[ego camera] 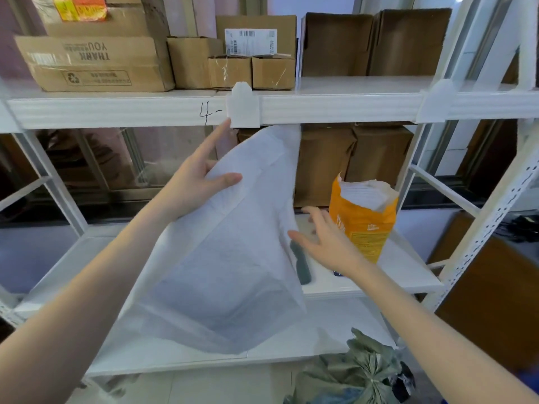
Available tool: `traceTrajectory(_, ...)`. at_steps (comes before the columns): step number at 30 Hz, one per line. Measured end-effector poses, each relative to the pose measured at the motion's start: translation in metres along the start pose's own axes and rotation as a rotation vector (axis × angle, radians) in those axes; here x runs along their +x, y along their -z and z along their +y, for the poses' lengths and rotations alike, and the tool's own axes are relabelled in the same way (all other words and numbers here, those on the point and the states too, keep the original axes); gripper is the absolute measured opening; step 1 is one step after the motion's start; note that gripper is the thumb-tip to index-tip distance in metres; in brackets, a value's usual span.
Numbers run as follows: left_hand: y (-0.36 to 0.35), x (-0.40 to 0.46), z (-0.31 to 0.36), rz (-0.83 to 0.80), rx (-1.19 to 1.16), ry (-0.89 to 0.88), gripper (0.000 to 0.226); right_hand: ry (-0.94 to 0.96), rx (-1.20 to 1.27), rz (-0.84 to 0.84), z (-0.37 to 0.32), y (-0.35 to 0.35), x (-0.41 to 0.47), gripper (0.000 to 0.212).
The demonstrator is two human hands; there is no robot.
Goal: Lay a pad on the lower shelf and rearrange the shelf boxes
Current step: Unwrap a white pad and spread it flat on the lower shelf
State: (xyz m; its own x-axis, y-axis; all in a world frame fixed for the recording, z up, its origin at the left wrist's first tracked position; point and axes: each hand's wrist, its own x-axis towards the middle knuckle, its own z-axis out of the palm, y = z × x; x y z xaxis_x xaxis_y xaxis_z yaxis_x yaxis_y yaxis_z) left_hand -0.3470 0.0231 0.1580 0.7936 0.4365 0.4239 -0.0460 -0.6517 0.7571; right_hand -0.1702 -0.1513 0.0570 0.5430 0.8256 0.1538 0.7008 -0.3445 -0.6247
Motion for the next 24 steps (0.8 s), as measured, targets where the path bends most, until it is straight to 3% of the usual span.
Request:
traceTrajectory(3, 0.006, 0.003, -0.001, -0.023, 0.199, -0.05, 0.035, -0.025, 0.032, -0.213, -0.001, -0.018, -0.013, 0.074)
traceTrajectory(7, 0.01, 0.006, -0.005, -0.216, 0.317, 0.026, 0.027, 0.052, 0.304, -0.312, -0.016, -0.031, -0.02, 0.075)
traceTrajectory(10, 0.014, 0.005, -0.006, -0.391, 0.369, 0.084, 0.04, 0.094, 0.501, -0.289, -0.033, -0.029, -0.015, 0.079)
traceTrajectory(15, 0.005, 0.01, 0.002, -0.396, 0.465, -0.019, 0.065, 0.177, 0.481, -0.287, -0.052, -0.021, -0.002, 0.077)
traceTrajectory(19, -0.009, 0.012, 0.01, -0.357, 0.468, -0.057, 0.074, 0.166, 0.486, -0.207, -0.064, -0.022, 0.006, 0.06)
traceTrajectory(22, -0.016, 0.012, 0.011, -0.297, 0.455, -0.11, 0.073, 0.17, 0.505, -0.098, -0.066, -0.019, 0.011, 0.029)
traceTrajectory(24, -0.017, 0.013, 0.005, -0.239, 0.43, -0.137, 0.069, 0.16, 0.505, -0.079, -0.065, -0.013, 0.013, 0.019)
